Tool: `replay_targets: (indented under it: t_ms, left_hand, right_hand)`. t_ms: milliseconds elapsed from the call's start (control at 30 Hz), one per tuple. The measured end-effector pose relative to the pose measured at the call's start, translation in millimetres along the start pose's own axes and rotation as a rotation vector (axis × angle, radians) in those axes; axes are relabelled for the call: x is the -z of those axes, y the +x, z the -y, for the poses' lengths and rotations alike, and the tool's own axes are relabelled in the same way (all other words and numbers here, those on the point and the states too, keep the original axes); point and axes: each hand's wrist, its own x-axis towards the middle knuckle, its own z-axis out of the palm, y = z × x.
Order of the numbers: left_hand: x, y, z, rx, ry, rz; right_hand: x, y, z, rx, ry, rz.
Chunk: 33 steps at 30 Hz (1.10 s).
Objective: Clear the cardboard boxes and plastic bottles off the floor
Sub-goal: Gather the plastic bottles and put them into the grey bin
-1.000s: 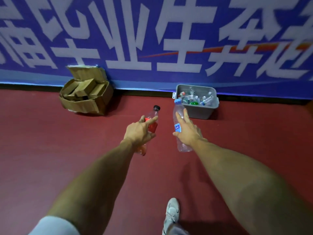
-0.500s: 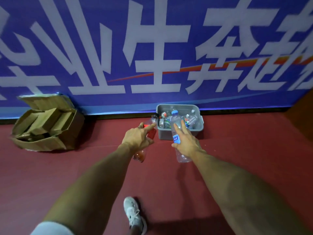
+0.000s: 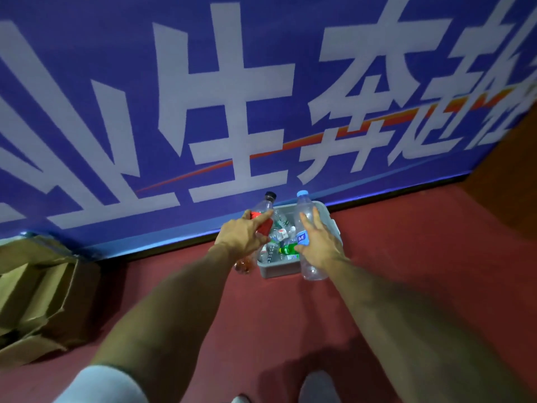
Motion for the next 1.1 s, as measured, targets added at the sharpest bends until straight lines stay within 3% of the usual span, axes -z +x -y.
replay_targets:
  t_ms: [233,433,700,900,1100]
  left_hand:
    - [-4.7,117.8,-13.8,-0.035,0.030,0.092]
    - [-13.3,239.0,-24.5,0.072,-0.077,0.113]
    - [-41.2,326.3,-43.8,0.090,-0.148,0.176]
    - [-121.2,398.2,-21.0,0.131,-0.192,0.163]
    - [-257.8,479.8,0.3,0.092,-0.270,0.150]
  right_hand:
    - [20.1,111.2,-47.7,-0.054,-0.038,0.037]
    - [36.0,229.6,-94.5,-0.018,0.032,0.057]
    - [33.7,309.0,-147.4,-0.048,0.034,0.103]
    - [-29.1,385.9,-185.4,-0.067,0.083,0.107]
    - [-160.2,454.4,-236.2,-0.101,0.111,0.095]
